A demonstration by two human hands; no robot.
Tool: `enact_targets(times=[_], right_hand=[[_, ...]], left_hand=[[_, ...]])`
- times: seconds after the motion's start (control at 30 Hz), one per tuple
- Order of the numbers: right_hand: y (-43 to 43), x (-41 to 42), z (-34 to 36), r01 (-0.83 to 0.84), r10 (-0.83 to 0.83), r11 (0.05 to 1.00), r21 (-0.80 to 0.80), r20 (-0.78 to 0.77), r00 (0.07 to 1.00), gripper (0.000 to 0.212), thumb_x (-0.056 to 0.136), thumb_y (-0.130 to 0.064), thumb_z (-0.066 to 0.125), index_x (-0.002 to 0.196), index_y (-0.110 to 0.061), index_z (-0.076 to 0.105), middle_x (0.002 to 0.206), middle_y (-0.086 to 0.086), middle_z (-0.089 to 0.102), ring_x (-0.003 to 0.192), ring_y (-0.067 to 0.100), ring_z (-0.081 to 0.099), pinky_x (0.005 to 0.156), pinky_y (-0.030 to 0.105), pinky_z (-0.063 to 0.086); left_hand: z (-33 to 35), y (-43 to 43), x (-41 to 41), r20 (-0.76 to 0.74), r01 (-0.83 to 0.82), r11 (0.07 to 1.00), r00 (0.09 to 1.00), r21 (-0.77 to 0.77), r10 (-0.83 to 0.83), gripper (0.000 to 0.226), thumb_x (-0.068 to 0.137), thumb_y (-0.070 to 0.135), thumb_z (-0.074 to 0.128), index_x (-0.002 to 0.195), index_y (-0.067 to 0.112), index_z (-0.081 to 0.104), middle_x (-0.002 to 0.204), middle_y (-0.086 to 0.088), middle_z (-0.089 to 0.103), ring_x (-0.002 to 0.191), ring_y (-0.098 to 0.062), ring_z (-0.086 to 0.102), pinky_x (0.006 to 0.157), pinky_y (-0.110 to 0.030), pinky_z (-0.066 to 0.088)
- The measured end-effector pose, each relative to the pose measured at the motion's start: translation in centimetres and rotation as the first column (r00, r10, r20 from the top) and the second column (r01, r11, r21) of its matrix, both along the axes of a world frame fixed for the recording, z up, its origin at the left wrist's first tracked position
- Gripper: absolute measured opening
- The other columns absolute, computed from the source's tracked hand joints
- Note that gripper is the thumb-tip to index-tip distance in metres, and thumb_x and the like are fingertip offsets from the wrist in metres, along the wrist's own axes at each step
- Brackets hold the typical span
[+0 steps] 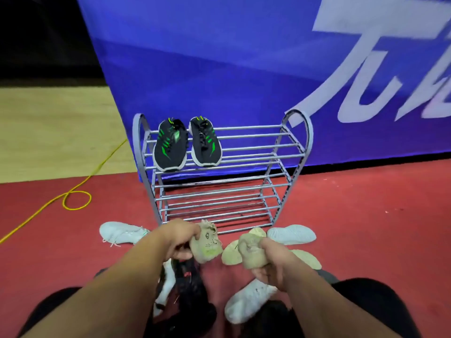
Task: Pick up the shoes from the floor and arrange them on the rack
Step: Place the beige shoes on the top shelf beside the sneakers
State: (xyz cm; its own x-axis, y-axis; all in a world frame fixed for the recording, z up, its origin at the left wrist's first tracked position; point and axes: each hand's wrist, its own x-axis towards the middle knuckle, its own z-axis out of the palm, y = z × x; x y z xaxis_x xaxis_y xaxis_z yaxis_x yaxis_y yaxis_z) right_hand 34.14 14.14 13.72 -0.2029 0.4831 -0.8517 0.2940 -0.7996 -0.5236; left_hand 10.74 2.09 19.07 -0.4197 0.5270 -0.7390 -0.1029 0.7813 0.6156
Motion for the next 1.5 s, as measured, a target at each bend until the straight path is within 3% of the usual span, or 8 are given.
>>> enact_targets(times=[0.17,0.33,0.47,0.6,0.8,1.3,1.37,1.5], right_hand=[[0.7,2.2,6.3,-0.099,0.106,0.988,0.121,-0.050,0.993,0.032,0.087,-0.025,0.065,0.114,-0.009,0.068,0.083,0.010,0.074,0.064,0.023,0.069,0.065,0.031,0.060],[2.9,4.4,11.1,-0.178,0.182,0.961,0.213,-0.001,0.983,0.045,0.082,-0.038,0.065,0.117,-0.010,0.068,0.079,0.011,0.073,0.057,0.023,0.067,0.067,0.033,0.061],[5.6,5.9,14.7,-0.129,0.147,0.948,0.290,-0.039,0.988,0.038,0.084,-0.041,0.066,0.110,-0.013,0.068,0.072,0.008,0.070,0.052,0.020,0.064,0.062,0.030,0.059],[8.5,6.9,17.8,-0.046,0.097,0.933,0.356,-0.126,0.987,0.036,0.086,-0.042,0.065,0.109,-0.014,0.071,0.076,0.007,0.071,0.054,0.018,0.065,0.057,0.029,0.057],[12.3,6.9,19.9,0.078,0.058,0.905,0.418,-0.303,0.951,0.041,0.088,-0.038,0.064,0.122,-0.016,0.069,0.086,0.009,0.071,0.056,0.019,0.063,0.044,0.024,0.044],[21.4,-0.4,15.6,0.251,-0.015,0.864,0.436,-0.476,0.879,0.031,0.090,-0.034,0.070,0.115,-0.016,0.074,0.085,0.001,0.072,0.066,0.014,0.060,0.054,0.027,0.048],[22.5,-1.7,14.9,0.254,-0.012,0.862,0.440,-0.482,0.876,0.031,0.091,-0.034,0.069,0.115,-0.017,0.075,0.084,0.000,0.072,0.069,0.015,0.059,0.055,0.027,0.046],[24.0,-4.0,13.8,0.256,0.011,0.870,0.422,-0.535,0.845,0.031,0.092,-0.033,0.070,0.117,-0.017,0.074,0.085,-0.001,0.074,0.066,0.015,0.065,0.055,0.029,0.042]], left_hand=[[6.9,0.3,2.0,-0.059,0.048,0.998,0.997,0.040,-0.045,0.005,0.087,0.013,0.058,0.085,0.011,0.063,0.054,-0.001,0.054,0.046,-0.014,0.049,0.045,-0.021,0.048],[11.9,2.6,3.3,-0.056,0.094,0.991,0.994,0.099,-0.089,0.020,0.087,0.016,0.057,0.102,0.013,0.070,0.059,0.000,0.056,0.049,-0.013,0.051,0.046,-0.020,0.047],[16.2,5.0,4.1,0.001,0.049,0.985,0.999,0.163,-0.050,0.010,0.088,0.016,0.057,0.081,0.015,0.064,0.061,0.000,0.059,0.056,-0.014,0.056,0.058,-0.025,0.053],[18.9,7.4,4.6,0.111,-0.091,0.945,0.992,0.315,0.059,0.004,0.087,0.015,0.057,0.086,0.014,0.060,0.069,-0.004,0.059,0.063,-0.016,0.059,0.055,-0.025,0.056],[17.4,11.7,5.4,0.270,-0.342,0.770,0.936,0.538,0.227,0.017,0.091,0.011,0.057,0.107,0.009,0.064,0.091,-0.009,0.065,0.077,-0.020,0.064,0.068,-0.032,0.058],[8.5,22.3,4.7,0.690,-0.719,0.536,0.655,0.443,0.308,0.038,0.101,0.006,0.057,0.137,0.000,0.051,0.130,-0.018,0.065,0.113,-0.029,0.068,0.085,-0.036,0.061],[7.8,23.5,4.9,0.713,-0.690,0.590,0.653,0.419,0.258,0.034,0.103,0.016,0.055,0.134,0.000,0.054,0.126,-0.020,0.067,0.112,-0.030,0.069,0.097,-0.039,0.056],[5.4,24.4,5.2,0.542,-0.505,0.786,0.797,0.355,0.267,0.030,0.101,0.014,0.058,0.123,-0.007,0.057,0.110,-0.024,0.071,0.093,-0.029,0.074,0.073,-0.035,0.064]])
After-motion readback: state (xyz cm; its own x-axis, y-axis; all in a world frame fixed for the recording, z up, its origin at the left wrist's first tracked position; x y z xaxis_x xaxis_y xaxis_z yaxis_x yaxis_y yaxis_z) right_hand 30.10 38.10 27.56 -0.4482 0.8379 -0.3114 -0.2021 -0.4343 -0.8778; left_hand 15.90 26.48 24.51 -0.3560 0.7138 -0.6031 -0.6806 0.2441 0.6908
